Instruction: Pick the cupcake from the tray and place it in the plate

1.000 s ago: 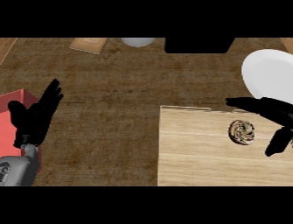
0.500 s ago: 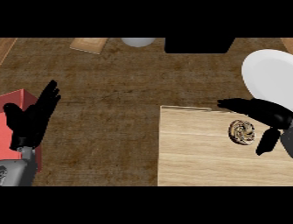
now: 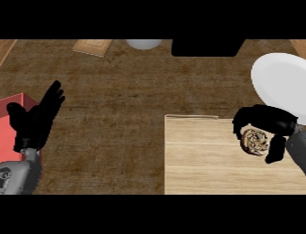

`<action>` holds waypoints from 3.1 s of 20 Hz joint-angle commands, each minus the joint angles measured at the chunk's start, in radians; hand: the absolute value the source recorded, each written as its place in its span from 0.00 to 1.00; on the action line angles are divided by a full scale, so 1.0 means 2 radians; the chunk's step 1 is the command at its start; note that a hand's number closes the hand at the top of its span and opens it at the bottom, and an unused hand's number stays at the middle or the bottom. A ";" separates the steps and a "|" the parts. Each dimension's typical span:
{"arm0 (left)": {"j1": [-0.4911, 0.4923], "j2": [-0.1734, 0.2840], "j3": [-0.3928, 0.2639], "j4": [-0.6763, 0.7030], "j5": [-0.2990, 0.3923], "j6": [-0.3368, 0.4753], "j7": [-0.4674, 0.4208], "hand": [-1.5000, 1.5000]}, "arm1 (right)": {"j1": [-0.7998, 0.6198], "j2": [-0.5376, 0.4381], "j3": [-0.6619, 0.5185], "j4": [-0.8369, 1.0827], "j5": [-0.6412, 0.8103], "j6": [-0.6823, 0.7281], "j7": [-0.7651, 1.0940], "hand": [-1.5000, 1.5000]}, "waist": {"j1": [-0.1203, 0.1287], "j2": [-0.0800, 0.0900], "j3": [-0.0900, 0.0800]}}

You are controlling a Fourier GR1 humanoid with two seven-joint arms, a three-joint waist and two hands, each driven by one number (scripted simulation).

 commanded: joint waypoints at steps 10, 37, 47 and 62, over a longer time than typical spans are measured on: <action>0.002 -0.014 0.001 0.013 -0.011 0.000 -0.006 0.50 | 0.039 0.093 -0.061 -0.024 -0.016 -0.023 0.119 1.00 | -0.004 0.003 0.005; 0.034 -0.012 0.001 -0.056 -0.011 -0.016 0.027 0.50 | 0.024 0.091 -0.333 -0.115 -0.086 -0.255 0.275 1.00 | 0.005 0.004 0.005; 0.016 -0.031 -0.002 -0.005 -0.027 -0.014 -0.007 0.50 | -0.099 -0.013 -0.380 0.176 -0.074 -0.300 0.161 1.00 | 0.013 0.008 0.006; -0.014 -0.016 0.011 -0.025 -0.011 -0.029 0.027 0.50 | -0.122 -0.069 -0.410 0.326 -0.101 -0.216 0.009 0.00 | 0.022 0.012 0.008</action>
